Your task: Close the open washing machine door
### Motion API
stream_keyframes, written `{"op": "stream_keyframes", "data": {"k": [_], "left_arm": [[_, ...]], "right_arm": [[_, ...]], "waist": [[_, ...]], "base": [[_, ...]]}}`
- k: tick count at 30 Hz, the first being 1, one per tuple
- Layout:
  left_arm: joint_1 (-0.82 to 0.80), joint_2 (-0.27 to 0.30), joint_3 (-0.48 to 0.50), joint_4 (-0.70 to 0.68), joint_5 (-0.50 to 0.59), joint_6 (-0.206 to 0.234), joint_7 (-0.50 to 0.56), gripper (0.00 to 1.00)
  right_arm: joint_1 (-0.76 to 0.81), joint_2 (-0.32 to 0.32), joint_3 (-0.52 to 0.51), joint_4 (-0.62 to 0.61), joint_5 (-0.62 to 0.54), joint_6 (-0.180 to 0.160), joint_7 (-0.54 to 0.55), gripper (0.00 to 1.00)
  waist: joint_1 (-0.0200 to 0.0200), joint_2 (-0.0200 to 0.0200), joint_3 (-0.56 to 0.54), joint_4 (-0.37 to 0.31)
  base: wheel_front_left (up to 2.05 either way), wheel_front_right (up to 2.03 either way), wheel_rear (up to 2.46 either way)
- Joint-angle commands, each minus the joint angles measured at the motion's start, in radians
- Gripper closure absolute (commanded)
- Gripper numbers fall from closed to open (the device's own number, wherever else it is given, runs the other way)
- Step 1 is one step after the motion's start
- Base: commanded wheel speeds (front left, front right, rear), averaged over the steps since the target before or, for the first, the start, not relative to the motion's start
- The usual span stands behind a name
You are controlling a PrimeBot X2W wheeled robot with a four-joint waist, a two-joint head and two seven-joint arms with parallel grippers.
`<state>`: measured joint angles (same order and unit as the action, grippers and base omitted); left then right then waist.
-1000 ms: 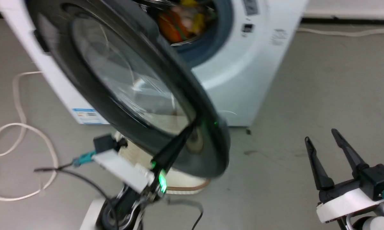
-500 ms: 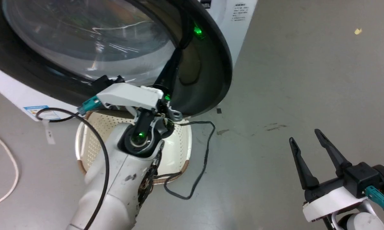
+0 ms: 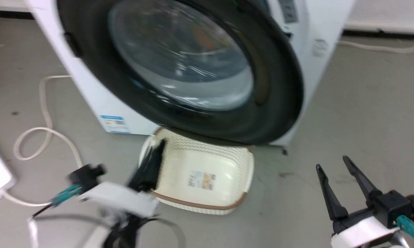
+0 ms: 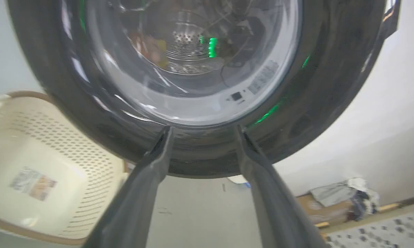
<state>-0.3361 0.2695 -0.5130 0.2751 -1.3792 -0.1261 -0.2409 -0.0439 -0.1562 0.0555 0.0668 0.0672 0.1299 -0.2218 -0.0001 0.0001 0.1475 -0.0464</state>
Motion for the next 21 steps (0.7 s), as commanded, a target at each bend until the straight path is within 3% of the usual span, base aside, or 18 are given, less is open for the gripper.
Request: {"op": "stream_keyframes", "data": {"k": [1, 3, 5, 8, 12, 18, 19, 20, 21], "left_arm": [[0.031, 0.034, 0.025, -0.010, 0.083, -0.004, -0.015, 0.00], [0.075, 0.049, 0.121, -0.034, 0.231, 0.029, -0.020, 0.00], [0.128, 0.025, 0.241, -0.081, 0.391, 0.071, -0.020, 0.00], [0.204, 0.012, 0.313, -0.156, 0.681, 0.103, -0.020, 0.00], [0.277, -0.033, 0.349, -0.258, 0.971, 0.111, -0.021, 0.00], [0.376, -0.079, 0.310, -0.326, 1.256, 0.073, -0.021, 0.00], [0.383, -0.084, 0.305, -0.325, 1.271, 0.072, -0.021, 0.00], [0.388, -0.090, 0.301, -0.324, 1.283, 0.072, -0.021, 0.00], [0.390, -0.094, 0.297, -0.326, 1.294, 0.071, -0.021, 0.00]], "right_arm": [[0.018, 0.000, -0.005, -0.008, 0.001, 0.001, 0.002, 0.00], [0.034, 0.002, -0.009, -0.013, 0.004, 0.001, 0.005, 0.00], [0.048, 0.002, -0.008, -0.016, 0.005, 0.001, 0.006, 0.00], [0.062, 0.005, -0.004, -0.013, 0.006, 0.001, 0.007, 0.00], [0.077, 0.021, -0.005, -0.010, 0.001, 0.001, 0.003, 0.00], [0.106, 0.055, 0.004, 0.006, -0.005, 0.001, -0.012, 0.00], [0.106, 0.057, 0.010, 0.010, -0.002, 0.001, -0.010, 0.08], [0.104, 0.057, 0.015, 0.010, -0.002, 0.001, -0.010, 0.55], [0.100, 0.056, 0.021, 0.007, 0.002, 0.001, -0.011, 0.94]], "waist": [[0.0001, -0.0001, -0.069, 0.082], [0.0001, -0.0001, -0.088, 0.113], [0.0001, -0.0001, -0.103, 0.138], [0.0001, -0.0001, -0.120, 0.160], [0.0001, -0.0001, -0.134, 0.173], [0.0001, -0.0001, -0.147, 0.168], [0.0001, -0.0001, -0.146, 0.167], [0.0001, -0.0001, -0.144, 0.167], [0.0001, -0.0001, -0.139, 0.167]], "base": [[0.00, 0.00, 0.00], [0.00, 0.00, 0.00], [0.00, 0.00, 0.00], [0.00, 0.00, 0.00], [0.00, 0.00, 0.00], [0.00, 0.00, 0.00], [0.00, 0.00, 0.00], [0.00, 0.00, 0.00], [0.00, 0.00, 0.00]]}}
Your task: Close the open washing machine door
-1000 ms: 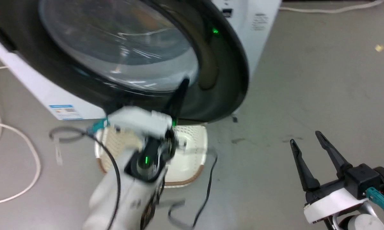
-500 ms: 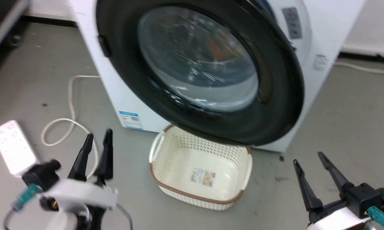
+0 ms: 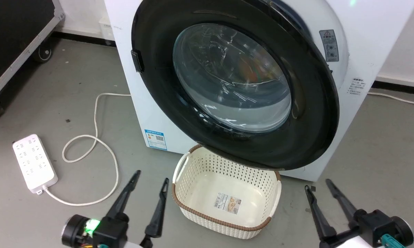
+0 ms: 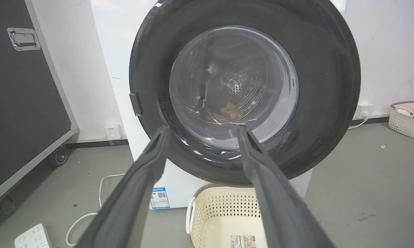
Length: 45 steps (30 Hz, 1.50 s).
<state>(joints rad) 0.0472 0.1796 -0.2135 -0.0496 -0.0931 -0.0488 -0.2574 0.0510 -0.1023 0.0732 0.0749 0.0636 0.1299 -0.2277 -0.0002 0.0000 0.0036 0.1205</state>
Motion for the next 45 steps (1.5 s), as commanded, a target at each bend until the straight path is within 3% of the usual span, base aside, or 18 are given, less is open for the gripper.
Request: {"op": "stream_keyframes", "data": {"k": [1, 5, 11, 23, 27, 34, 45], "left_arm": [[0.006, -0.008, -0.004, -0.002, 0.015, -0.008, -0.004, 0.00], [-0.012, -0.026, 0.002, 0.000, 0.023, -0.013, -0.004, 0.00], [-0.056, -0.059, -0.014, 0.018, 0.040, -0.015, -0.004, 0.00], [-0.138, -0.097, -0.029, 0.031, 0.051, -0.002, -0.004, 0.00], [-0.159, -0.106, -0.036, 0.031, 0.052, 0.003, -0.004, 0.00], [-0.179, -0.120, -0.041, 0.026, 0.033, 0.002, -0.004, 0.00], [-0.162, -0.125, -0.025, 0.053, 0.016, 0.001, -0.004, 0.00]], "right_arm": [[0.001, -0.001, 0.010, -0.005, 0.007, 0.001, -0.006, 1.00], [-0.035, -0.047, 0.049, -0.017, 0.011, 0.001, 0.000, 1.00], [-0.210, -0.175, 0.115, -0.012, 0.059, 0.001, 0.040, 1.00], [-0.610, -0.417, 0.219, 0.173, 0.275, 0.001, 0.121, 1.00], [-0.731, -0.447, 0.190, 0.285, 0.334, 0.001, 0.147, 1.00], [-0.937, -0.470, 0.146, 0.504, 0.285, 0.001, 0.143, 1.00], [-0.890, -0.417, 0.145, 0.596, 0.261, 0.001, 0.048, 1.00]], "waist": [[0.0002, 0.0000, 0.010, 0.003], [0.0002, 0.0000, 0.051, 0.013], [0.0002, 0.0000, 0.154, 0.030], [0.0002, 0.0000, 0.309, 0.076], [0.0002, 0.0000, 0.342, 0.089], [0.0002, 0.0000, 0.369, 0.109], [0.0002, 0.0000, 0.273, 0.100]], "base": [[0.00, 0.00, 0.00], [0.00, 0.00, 0.00], [0.00, 0.00, 0.00], [0.00, 0.00, 0.00], [0.00, 0.00, 0.00], [0.00, 0.00, 0.00], [0.00, 0.00, 0.00]]}}
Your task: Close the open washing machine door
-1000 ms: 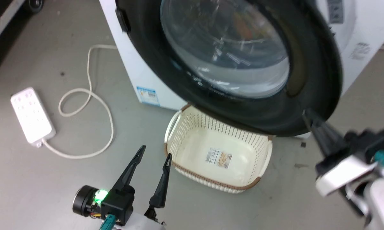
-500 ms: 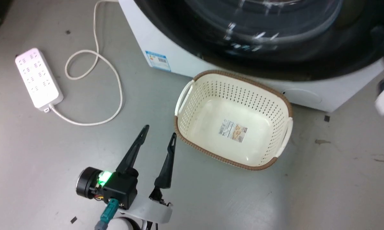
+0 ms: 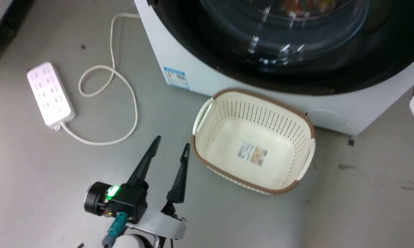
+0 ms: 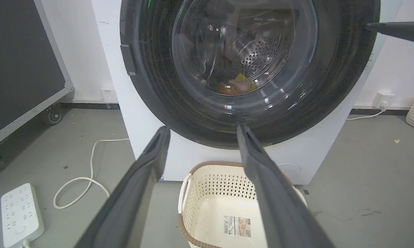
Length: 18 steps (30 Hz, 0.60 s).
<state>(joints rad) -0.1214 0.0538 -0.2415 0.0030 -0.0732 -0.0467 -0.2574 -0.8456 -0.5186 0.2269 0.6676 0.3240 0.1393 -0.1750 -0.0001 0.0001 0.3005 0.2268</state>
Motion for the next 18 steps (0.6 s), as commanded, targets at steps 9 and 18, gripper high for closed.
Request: {"op": "stream_keyframes", "data": {"k": [9, 18], "left_arm": [[0.052, 0.002, 0.056, 0.062, -0.013, -0.006, -0.004, 0.00], [0.093, 0.018, 0.084, 0.102, -0.010, -0.023, -0.004, 0.00]], "right_arm": [[0.236, 0.083, -0.072, -0.108, 0.007, -0.009, -0.068, 0.00], [0.585, 0.301, -0.317, -0.424, -0.158, -0.009, -0.084, 0.00]], "waist": [[0.0001, -0.0001, -0.180, -0.058], [0.0001, -0.0001, -0.280, -0.113]], "base": [[0.00, 0.00, 0.00], [0.00, 0.00, 0.00]]}}
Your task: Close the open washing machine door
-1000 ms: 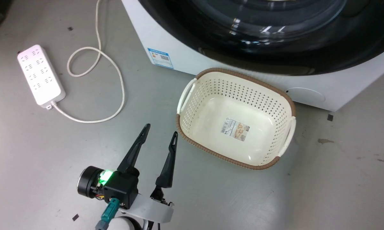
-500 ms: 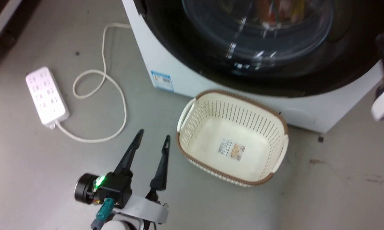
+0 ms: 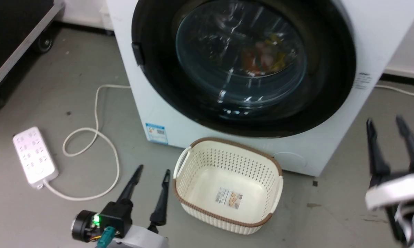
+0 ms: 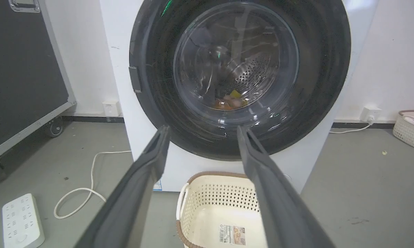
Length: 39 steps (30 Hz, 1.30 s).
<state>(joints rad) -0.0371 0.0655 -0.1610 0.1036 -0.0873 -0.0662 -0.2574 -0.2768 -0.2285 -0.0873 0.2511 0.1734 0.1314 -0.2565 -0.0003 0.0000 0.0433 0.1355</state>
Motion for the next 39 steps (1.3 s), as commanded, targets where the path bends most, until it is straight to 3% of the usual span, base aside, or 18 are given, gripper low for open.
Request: {"op": "stream_keyframes", "data": {"k": [1, 4, 8, 20, 21, 39], "left_arm": [[0.012, 0.006, 0.008, 0.001, 0.005, -0.001, -0.004, 0.00], [0.022, 0.004, 0.023, 0.000, 0.003, 0.012, -0.004, 0.00], [0.031, 0.002, 0.045, 0.010, -0.010, 0.023, -0.004, 0.00], [0.020, -0.001, 0.046, 0.060, -0.017, 0.001, -0.004, 0.00], [0.020, 0.003, 0.046, 0.059, -0.015, 0.005, 0.001, 1.00], [0.022, 0.001, 0.059, 0.040, -0.003, 0.012, 0.033, 1.00]], "right_arm": [[0.055, 0.039, -0.024, -0.041, -0.029, -0.001, -0.003, 0.00], [0.165, 0.119, -0.072, -0.134, -0.074, -0.001, -0.004, 0.00], [0.286, 0.164, -0.091, -0.217, -0.107, -0.001, -0.004, 0.00], [0.415, 0.178, -0.055, -0.238, -0.085, -0.001, -0.003, 0.00], [0.399, 0.174, -0.056, -0.235, -0.093, 0.000, 0.000, 1.00], [0.384, 0.174, -0.039, -0.237, -0.103, 0.000, 0.031, 1.00]], "waist": [[0.0003, 0.0000, -0.028, -0.026], [0.0003, 0.0000, -0.043, -0.037], [0.0003, 0.0000, -0.052, -0.046], [0.0003, 0.0000, -0.056, -0.047], [0.0003, 0.0000, -0.056, -0.048], [0.0003, 0.0000, -0.055, -0.059]], "base": [[0.00, 0.00, 0.00], [0.00, 0.00, 0.00], [0.00, 0.00, 0.00], [0.00, 0.00, 0.00], [0.00, 0.00, 0.00], [0.00, 0.00, 0.00]]}}
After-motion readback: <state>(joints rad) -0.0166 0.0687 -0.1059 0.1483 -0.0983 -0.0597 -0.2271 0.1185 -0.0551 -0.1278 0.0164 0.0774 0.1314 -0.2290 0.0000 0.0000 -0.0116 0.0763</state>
